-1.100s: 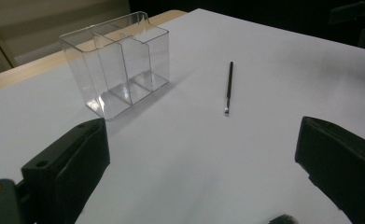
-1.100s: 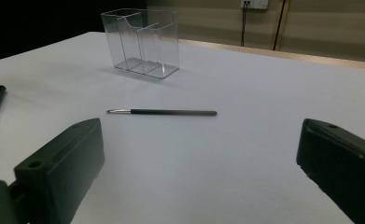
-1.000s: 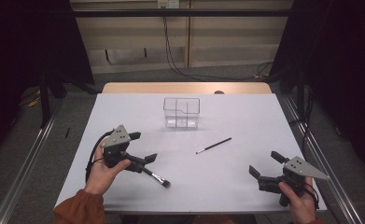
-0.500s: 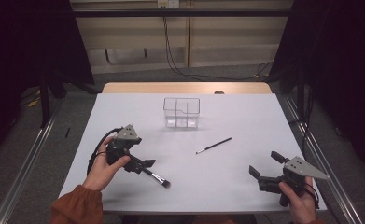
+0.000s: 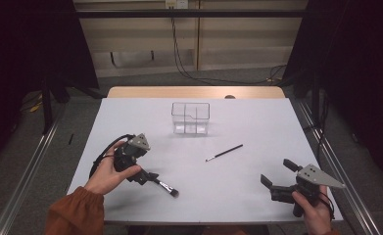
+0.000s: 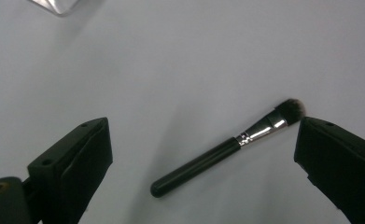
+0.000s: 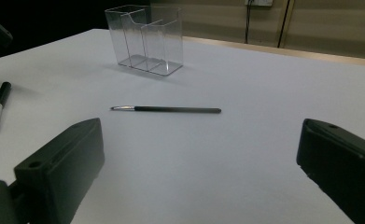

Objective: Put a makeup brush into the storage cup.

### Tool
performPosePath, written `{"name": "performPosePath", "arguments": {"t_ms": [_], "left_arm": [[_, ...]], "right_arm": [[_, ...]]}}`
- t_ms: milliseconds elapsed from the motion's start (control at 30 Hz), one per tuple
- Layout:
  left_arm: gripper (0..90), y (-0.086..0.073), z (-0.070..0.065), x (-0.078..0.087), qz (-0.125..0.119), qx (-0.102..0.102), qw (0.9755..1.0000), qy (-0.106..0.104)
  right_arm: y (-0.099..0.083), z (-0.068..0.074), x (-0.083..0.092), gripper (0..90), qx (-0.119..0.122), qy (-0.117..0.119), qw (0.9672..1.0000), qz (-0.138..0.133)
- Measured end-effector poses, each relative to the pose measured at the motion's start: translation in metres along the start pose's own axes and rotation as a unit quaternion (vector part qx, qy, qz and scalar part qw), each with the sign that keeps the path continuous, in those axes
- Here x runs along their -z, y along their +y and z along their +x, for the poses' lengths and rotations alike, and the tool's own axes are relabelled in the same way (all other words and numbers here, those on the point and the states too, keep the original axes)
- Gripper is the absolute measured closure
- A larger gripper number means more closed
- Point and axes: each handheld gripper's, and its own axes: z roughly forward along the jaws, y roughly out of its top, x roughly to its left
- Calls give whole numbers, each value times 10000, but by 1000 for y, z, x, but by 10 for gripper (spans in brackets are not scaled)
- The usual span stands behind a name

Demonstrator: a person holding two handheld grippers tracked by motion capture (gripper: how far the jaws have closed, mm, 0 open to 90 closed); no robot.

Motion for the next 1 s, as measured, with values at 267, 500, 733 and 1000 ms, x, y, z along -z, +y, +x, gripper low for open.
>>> {"name": "performPosePath", "arguments": {"t_ms": [267, 500, 733, 1000], "left_arm": [[73, 3, 1, -4, 502, -291, 9983, -115], [59, 3, -3, -11, 744, -561, 9952, -309], [64, 6, -9, -23, 902, -794, 9911, -565], [99, 7, -10, -33, 1100, -908, 9878, -627]], "right_arm": [[0, 1, 0, 3, 50, 28, 10000, 15], [0, 1, -1, 3, 10, 32, 10000, 29], [0, 1, -1, 3, -1, 30, 10000, 41], [0, 1, -1, 3, -1, 38, 10000, 44]]}}
